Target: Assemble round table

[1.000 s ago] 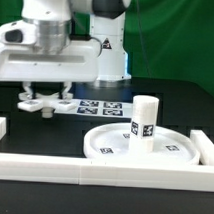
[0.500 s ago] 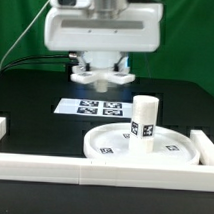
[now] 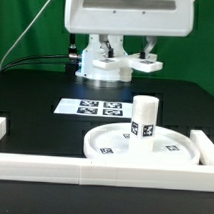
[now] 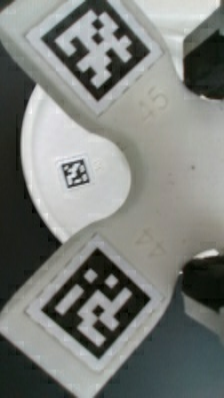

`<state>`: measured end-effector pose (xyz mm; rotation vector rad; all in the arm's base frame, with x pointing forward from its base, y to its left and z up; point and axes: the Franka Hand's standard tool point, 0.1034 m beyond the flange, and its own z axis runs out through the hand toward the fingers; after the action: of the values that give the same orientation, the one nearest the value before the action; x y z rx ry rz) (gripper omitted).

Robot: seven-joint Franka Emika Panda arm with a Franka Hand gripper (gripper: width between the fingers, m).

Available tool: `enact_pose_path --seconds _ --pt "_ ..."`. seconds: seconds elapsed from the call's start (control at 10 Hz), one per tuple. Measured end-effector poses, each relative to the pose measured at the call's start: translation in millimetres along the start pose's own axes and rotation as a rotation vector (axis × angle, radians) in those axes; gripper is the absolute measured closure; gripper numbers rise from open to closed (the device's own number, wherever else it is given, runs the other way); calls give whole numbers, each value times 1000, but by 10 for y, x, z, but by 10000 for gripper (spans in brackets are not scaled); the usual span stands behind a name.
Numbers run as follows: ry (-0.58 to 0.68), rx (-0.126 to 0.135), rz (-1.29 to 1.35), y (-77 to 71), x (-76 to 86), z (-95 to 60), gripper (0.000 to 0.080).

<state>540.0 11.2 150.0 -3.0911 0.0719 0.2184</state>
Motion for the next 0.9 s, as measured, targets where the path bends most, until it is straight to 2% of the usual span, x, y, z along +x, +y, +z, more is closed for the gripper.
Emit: enact_pose_path --seconds 0.4,0.5,0.6,0.7,0.9 --pt "-5 -1 -6 19 -9 0 361" --pt "-18 -4 -26 22 5 -56 361" --pt "-13 -4 -32 -65 96 -99 361" --pt "-10 -7 -42 -153 167 -70 361" --pt "-2 -12 -47 -204 220 65 361"
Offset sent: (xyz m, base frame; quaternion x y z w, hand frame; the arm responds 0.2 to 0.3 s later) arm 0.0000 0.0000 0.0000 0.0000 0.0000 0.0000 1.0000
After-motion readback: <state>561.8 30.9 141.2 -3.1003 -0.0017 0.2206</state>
